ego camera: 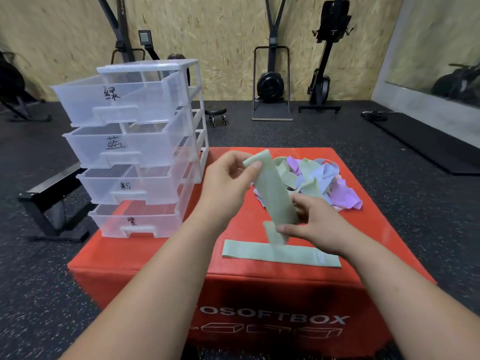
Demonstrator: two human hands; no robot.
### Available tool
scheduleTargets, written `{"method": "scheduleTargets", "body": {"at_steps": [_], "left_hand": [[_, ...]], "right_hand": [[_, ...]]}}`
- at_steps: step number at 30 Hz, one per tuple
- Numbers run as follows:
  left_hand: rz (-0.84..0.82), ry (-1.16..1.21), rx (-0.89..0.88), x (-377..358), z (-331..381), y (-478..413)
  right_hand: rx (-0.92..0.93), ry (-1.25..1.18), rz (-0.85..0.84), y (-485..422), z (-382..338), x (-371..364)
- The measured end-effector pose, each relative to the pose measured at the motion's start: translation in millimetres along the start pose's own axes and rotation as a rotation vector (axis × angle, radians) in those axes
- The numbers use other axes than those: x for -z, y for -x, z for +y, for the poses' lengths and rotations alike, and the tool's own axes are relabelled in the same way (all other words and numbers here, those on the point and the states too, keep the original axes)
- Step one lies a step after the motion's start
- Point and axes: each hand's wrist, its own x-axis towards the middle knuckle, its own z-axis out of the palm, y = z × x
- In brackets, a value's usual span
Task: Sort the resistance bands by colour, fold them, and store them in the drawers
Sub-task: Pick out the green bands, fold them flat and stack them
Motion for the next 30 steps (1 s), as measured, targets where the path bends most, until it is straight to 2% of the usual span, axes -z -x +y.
{"method": "scheduleTargets", "body": {"at_steps": [3, 6, 9, 12, 15, 19, 23, 27, 30], "left_hand": [[0.156, 0.020, 0.135, 17, -20, 1], [0.181, -0.064, 0.271, 33, -48, 2], [0.108, -0.168, 0.456, 42, -72, 8], [0.000, -0.310, 0.638, 48, -92, 18], [-0.062, -0.425, 0.718, 54, -110, 27], [-0.114, -0.523, 0.683, 53, -127, 39], [-0.195, -0.728, 0.519, 50, -133, 50], [-0.289, -0.903, 0.384, 48, -144, 57], [-0.326, -1.007, 0.297, 50, -150, 56]], "right_hand": [[-0.085, -0.010, -0.052, 11, 12, 21], [-0.155, 0.089, -0.088, 24, 28, 41], [-0.227, 0.126, -0.049, 32, 53, 52], [-0.357, -0.006, 0.042, 36, 81, 56], [-0.478, -0.106, 0.113, 38, 106, 51], [-0.492, -0.031, 0.279, 37, 128, 37], [-0.417, 0.305, 0.348, 32, 141, 28], [-0.311, 0.589, 0.334, 33, 148, 20], [-0.300, 0.673, 0.268, 34, 154, 21]]}}
